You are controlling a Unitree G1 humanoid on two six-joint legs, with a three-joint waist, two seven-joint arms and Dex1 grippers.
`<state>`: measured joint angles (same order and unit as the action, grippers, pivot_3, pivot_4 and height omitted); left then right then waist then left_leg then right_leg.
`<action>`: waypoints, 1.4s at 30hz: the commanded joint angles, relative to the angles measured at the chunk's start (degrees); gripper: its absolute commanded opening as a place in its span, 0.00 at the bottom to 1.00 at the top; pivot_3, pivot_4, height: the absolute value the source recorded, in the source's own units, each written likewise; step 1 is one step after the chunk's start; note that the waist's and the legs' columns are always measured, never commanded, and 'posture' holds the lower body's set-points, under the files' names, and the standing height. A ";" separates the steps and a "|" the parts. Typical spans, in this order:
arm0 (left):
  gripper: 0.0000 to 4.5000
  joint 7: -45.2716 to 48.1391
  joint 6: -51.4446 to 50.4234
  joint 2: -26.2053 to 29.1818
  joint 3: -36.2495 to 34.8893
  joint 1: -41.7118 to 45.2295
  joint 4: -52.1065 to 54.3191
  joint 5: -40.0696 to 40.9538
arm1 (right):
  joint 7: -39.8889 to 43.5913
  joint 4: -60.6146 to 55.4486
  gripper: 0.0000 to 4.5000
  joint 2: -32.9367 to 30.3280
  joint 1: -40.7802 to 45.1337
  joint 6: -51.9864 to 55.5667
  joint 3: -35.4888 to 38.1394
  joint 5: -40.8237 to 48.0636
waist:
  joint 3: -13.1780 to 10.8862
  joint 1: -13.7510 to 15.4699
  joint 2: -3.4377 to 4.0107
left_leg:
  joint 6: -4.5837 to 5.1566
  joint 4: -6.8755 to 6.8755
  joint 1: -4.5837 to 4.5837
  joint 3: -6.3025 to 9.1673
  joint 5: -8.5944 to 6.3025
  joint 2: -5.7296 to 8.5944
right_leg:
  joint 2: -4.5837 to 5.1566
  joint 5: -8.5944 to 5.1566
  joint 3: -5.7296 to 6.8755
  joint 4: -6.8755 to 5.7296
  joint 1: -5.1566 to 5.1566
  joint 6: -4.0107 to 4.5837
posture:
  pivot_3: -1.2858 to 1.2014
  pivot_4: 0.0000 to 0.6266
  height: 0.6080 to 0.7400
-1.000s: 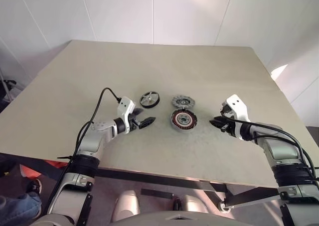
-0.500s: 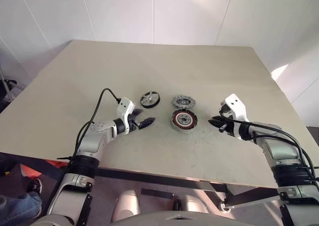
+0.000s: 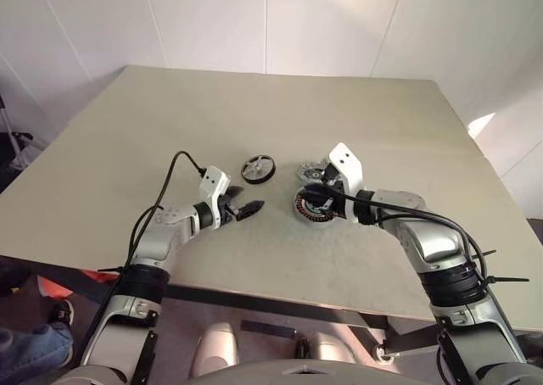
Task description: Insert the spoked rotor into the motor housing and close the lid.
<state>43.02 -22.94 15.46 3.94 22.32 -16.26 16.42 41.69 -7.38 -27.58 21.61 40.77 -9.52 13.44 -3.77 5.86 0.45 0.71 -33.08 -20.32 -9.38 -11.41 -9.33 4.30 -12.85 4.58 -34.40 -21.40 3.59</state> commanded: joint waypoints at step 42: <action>0.96 -0.28 0.93 -0.14 -0.57 0.56 1.20 0.09 | 0.91 0.10 0.56 -1.37 -1.16 -2.36 1.52 0.10 | 0.00 -0.14 0.00 | -0.05 -0.07 0.22 0.01 0.04 0.00 | 0.00 -0.07 -0.03 -0.15 0.14 -0.12 | 0.52 0.00 1.00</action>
<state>42.72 -22.93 15.29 3.87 21.97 -16.13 16.41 42.79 -5.38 -29.05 19.58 38.52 -9.68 12.56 -3.76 5.72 0.45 0.66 -33.15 -20.13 -9.37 -11.37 -9.33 4.29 -12.89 4.55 -34.55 -21.27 3.53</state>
